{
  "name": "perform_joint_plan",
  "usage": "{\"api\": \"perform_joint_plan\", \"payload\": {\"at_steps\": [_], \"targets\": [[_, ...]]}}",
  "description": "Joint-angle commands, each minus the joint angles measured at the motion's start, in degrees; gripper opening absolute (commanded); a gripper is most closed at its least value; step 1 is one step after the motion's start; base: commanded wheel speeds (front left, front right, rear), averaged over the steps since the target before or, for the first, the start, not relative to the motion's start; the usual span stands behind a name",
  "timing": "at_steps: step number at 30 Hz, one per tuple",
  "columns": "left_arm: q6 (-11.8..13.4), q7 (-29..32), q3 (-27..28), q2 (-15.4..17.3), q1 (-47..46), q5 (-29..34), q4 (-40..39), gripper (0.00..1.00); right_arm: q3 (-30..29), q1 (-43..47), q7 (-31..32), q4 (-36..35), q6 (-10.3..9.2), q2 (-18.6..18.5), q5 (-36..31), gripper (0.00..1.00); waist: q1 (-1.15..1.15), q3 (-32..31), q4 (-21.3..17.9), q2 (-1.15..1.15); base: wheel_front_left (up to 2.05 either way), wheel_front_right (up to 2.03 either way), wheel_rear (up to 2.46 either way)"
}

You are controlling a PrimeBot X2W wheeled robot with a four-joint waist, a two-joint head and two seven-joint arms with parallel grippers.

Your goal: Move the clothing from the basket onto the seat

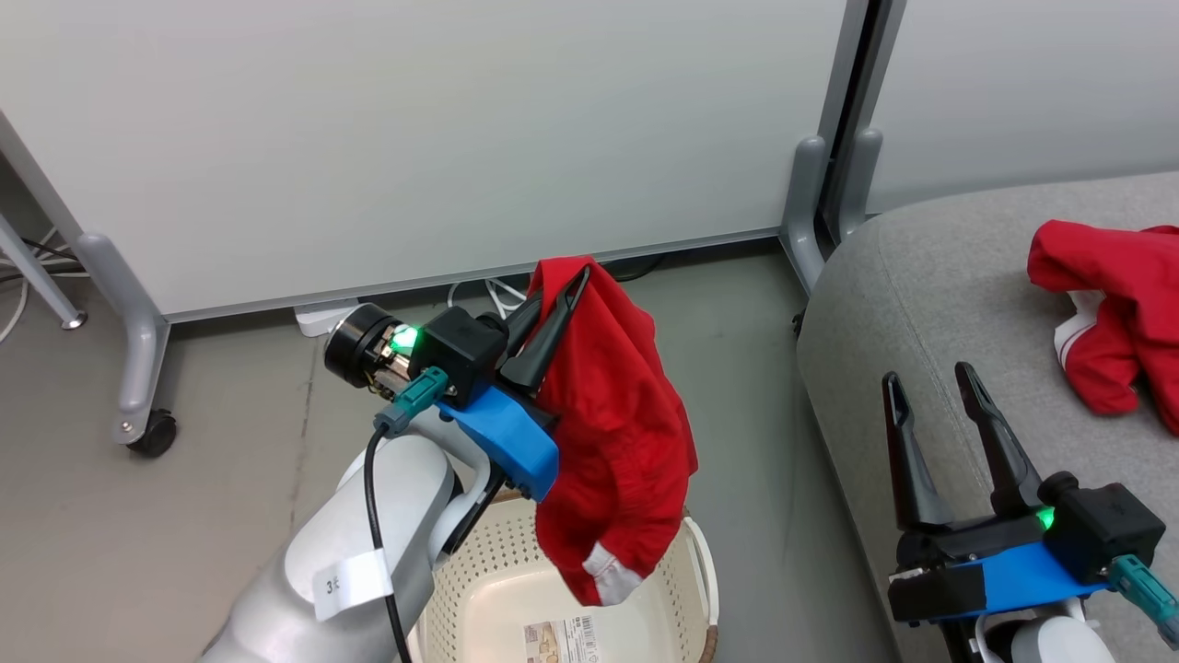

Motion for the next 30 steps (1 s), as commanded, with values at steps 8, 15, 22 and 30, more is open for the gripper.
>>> {"api": "perform_joint_plan", "payload": {"at_steps": [8, 15, 22, 30], "targets": [[-0.3, -0.3, -0.4, -0.1, -0.8, 0.7, -1.9, 0.0, 0.2, 1.2, 0.0, -0.2, 0.01, 0.0, 0.6, 1.0, 0.01, -0.7, 0.6, -0.01, 0.0, 0.0, 0.0], [-0.3, -0.3, -0.7, -0.1, -1.2, 0.8, -2.3, 0.0, 2.0, -0.8, 0.0, -0.2, 0.01, 0.0, -0.4, 1.0, 0.01, -0.4, 0.9, -0.01, 0.0, 0.0, 0.0], [-0.4, -0.3, -1.2, -0.4, -2.1, 1.1, -2.6, 0.0, 7.6, -5.9, 0.0, 0.9, 0.01, -0.3, -1.5, 1.0, 0.01, 0.9, 1.6, -0.01, 0.0, 0.0, 0.0], [-0.4, -0.3, -1.4, -1.4, -3.7, 1.5, -3.2, 0.0, 17.2, -14.8, 0.0, 5.1, 0.01, -1.4, -0.8, 1.0, 0.01, 3.0, 2.9, -0.01, 0.0, 0.0, 0.0]]}}
